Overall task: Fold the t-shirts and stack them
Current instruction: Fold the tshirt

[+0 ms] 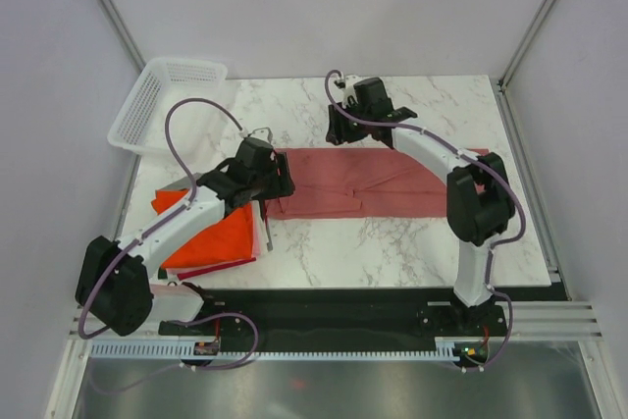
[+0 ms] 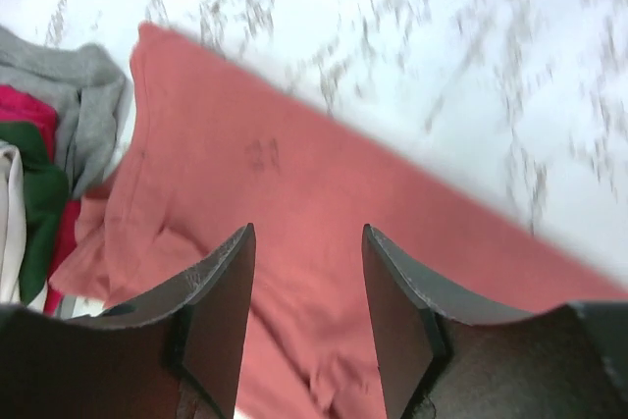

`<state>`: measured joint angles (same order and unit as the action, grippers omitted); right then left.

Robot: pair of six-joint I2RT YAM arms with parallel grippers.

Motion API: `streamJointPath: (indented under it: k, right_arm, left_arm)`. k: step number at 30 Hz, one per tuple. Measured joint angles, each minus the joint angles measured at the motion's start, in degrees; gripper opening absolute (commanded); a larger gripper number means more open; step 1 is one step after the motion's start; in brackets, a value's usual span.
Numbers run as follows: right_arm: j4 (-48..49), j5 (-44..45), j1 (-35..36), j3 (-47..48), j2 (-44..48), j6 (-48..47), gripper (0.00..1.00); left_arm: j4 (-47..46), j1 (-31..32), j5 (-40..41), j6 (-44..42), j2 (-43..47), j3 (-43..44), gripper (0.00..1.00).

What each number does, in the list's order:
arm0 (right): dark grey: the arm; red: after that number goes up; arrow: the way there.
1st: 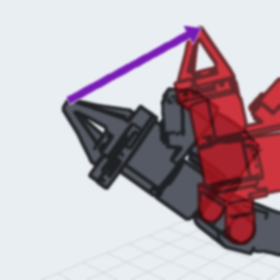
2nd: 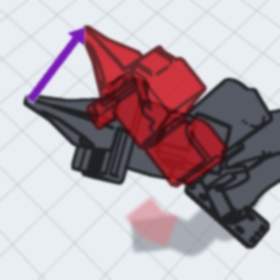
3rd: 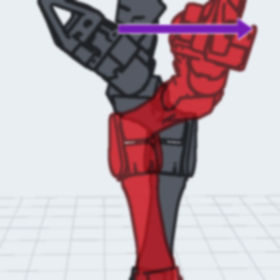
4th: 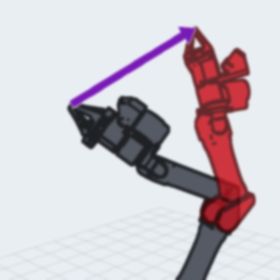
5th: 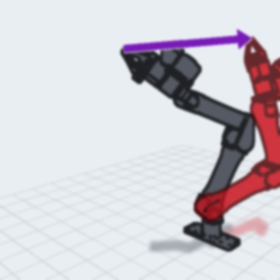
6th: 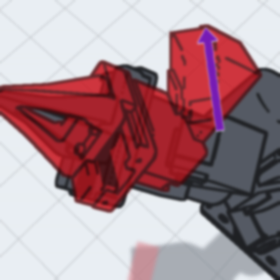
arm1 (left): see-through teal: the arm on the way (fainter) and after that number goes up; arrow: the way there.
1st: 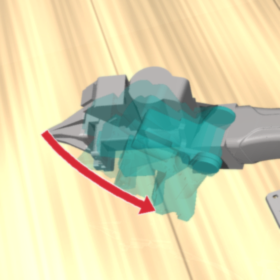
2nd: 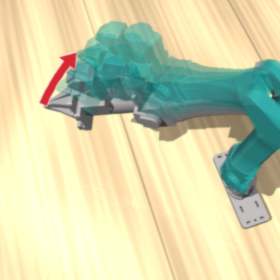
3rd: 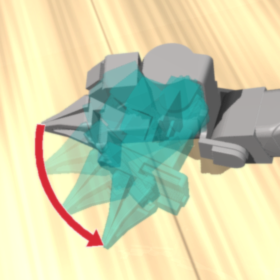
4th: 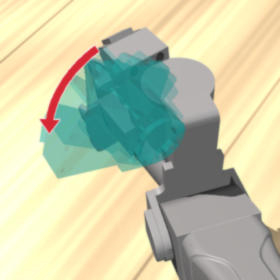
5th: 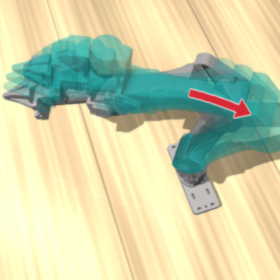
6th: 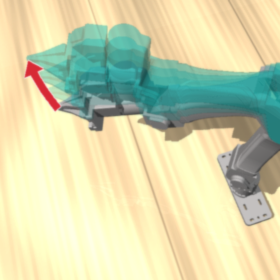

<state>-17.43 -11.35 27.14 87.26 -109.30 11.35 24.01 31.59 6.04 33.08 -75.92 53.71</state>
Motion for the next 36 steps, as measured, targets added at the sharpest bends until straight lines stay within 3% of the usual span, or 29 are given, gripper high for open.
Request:
streamJointPath:
  k: [15, 22, 29, 32, 33, 36]
  right_arm:
    - [-14.4, -18.7, -0.4, 37.4, -32.3, -12.9, 0.62]
    - [-19.2, -21.9, -0.6, 39.8, -35.3, -15.5, 0.63]
    - [-21.9, -23.2, -0.7, 42.2, -37.2, -17.8, 0.39]
    - [-22.9, -23.1, -0.7, 42.6, -37.6, -18.7, 0.18]
    - [-23.2, -22.8, -0.7, 42.9, -37.9, -19.0, 0.04]
    - [-24.2, -21.1, -0.7, 45.0, -38.9, -19.0, 0.00]
  left_arm:
    - [-0.2, -0.3, -0.2, 0.4, 7.0, -3.1, 0.71]
    - [-0.5, -0.4, -0.2, 0.5, 7.0, -3.5, 0.70]
    - [-0.9, -0.4, -1.1, 0.5, 6.8, -3.5, 0.70]
    - [-1.8, -0.4, -1.7, 0.5, 6.3, -3.8, 0.70]
    - [-1.9, -0.4, -1.7, 0.5, 6.1, -4.0, 0.70]
    - [-2.0, -0.4, -1.9, 0.5, 5.4, -4.5, 0.70]
